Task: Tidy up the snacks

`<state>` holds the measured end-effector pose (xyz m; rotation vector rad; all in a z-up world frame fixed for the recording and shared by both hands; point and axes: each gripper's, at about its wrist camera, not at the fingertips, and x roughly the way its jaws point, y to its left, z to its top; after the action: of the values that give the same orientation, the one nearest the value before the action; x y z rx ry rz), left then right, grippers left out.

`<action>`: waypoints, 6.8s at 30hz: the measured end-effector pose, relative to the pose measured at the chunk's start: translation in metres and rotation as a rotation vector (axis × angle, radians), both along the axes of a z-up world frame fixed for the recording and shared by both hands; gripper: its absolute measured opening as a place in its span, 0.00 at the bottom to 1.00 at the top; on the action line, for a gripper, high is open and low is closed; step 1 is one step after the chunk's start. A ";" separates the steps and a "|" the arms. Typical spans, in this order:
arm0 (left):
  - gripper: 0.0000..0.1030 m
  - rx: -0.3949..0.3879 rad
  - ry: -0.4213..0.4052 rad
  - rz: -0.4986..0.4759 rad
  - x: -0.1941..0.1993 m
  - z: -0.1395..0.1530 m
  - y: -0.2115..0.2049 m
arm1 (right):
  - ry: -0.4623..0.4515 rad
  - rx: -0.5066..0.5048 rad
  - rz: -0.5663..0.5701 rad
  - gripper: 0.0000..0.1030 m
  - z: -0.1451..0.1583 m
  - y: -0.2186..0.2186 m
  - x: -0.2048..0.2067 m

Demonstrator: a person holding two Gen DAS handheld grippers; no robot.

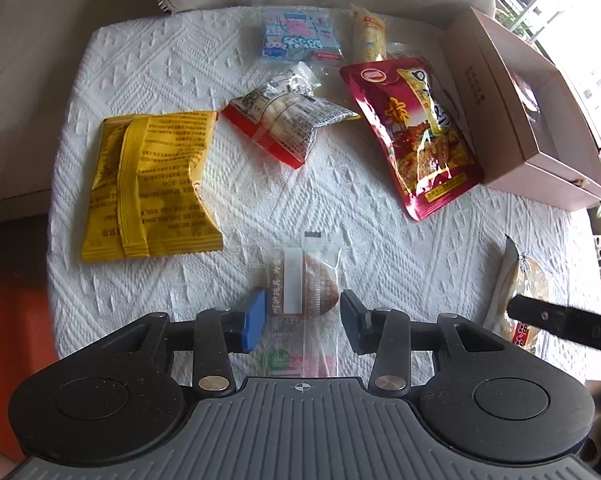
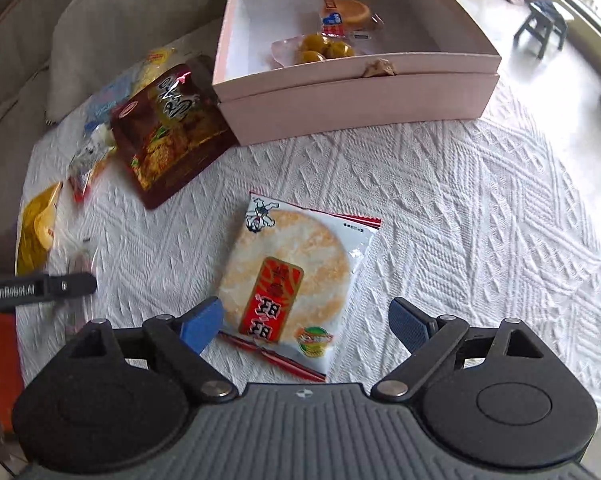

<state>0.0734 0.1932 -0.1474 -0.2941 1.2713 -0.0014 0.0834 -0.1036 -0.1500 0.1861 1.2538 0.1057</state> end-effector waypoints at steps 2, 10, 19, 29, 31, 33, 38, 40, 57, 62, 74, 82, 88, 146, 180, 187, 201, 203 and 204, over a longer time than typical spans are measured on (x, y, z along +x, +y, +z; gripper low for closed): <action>0.44 -0.013 -0.006 0.007 -0.001 -0.001 0.002 | 0.013 0.005 -0.055 0.88 -0.008 0.008 0.015; 0.44 0.027 0.006 0.027 0.006 0.000 -0.005 | -0.037 -0.212 0.189 0.74 -0.002 0.053 0.008; 0.40 -0.067 0.037 -0.095 -0.006 0.022 -0.056 | 0.007 -0.209 0.218 0.74 0.017 -0.018 -0.019; 0.40 -0.214 -0.210 -0.175 0.034 0.119 -0.154 | -0.035 -0.178 0.164 0.74 0.065 -0.109 -0.016; 0.40 -0.191 -0.281 -0.173 0.064 0.136 -0.167 | -0.063 -0.167 0.147 0.74 0.076 -0.124 -0.013; 0.44 -0.191 -0.325 -0.168 0.097 0.141 -0.176 | -0.080 -0.155 0.130 0.74 0.083 -0.135 -0.010; 0.41 -0.215 -0.320 -0.064 0.136 0.125 -0.173 | -0.104 -0.127 0.097 0.74 0.090 -0.156 -0.003; 0.41 -0.226 -0.377 -0.030 0.125 0.127 -0.165 | -0.111 -0.127 0.101 0.74 0.088 -0.159 -0.004; 0.41 -0.182 -0.048 0.083 0.001 0.031 -0.070 | -0.431 -0.084 0.145 0.87 0.146 -0.086 0.141; 0.41 -0.163 -0.081 0.101 0.005 0.029 -0.033 | -0.335 -0.089 0.158 0.87 0.116 -0.063 0.125; 0.41 0.040 -0.153 0.165 0.031 0.045 0.085 | -0.191 -0.063 0.344 0.87 0.054 0.061 0.063; 0.41 -0.017 -0.114 0.217 0.014 0.031 0.132 | -0.230 0.007 0.414 0.88 0.048 0.168 0.107; 0.41 -0.105 -0.106 0.161 0.003 0.022 0.142 | -0.272 -0.128 0.436 0.88 0.021 0.236 0.176; 0.41 -0.159 0.026 0.219 -0.053 -0.004 0.086 | -0.228 -0.138 0.680 0.82 -0.012 0.214 0.074; 0.44 -0.008 -0.050 0.165 0.006 0.025 -0.018 | -0.071 -0.213 0.247 0.58 0.015 -0.009 -0.054; 0.44 0.108 -0.020 0.151 0.021 0.013 -0.046 | -0.072 -0.341 0.163 0.63 -0.009 -0.065 -0.033; 0.49 0.281 -0.055 0.119 0.033 0.021 -0.092 | -0.007 -0.179 0.078 1.00 -0.028 -0.110 -0.018; 0.58 0.314 -0.064 0.079 0.036 0.016 -0.103 | 0.000 -0.176 0.082 1.00 -0.028 -0.111 -0.016; 0.67 0.322 -0.061 0.063 0.036 0.015 -0.107 | 0.003 -0.175 0.088 1.00 -0.028 -0.111 -0.016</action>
<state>0.1098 0.0865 -0.1328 -0.0556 1.1808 0.2440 0.0674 -0.2142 -0.1777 -0.0203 1.2676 0.0706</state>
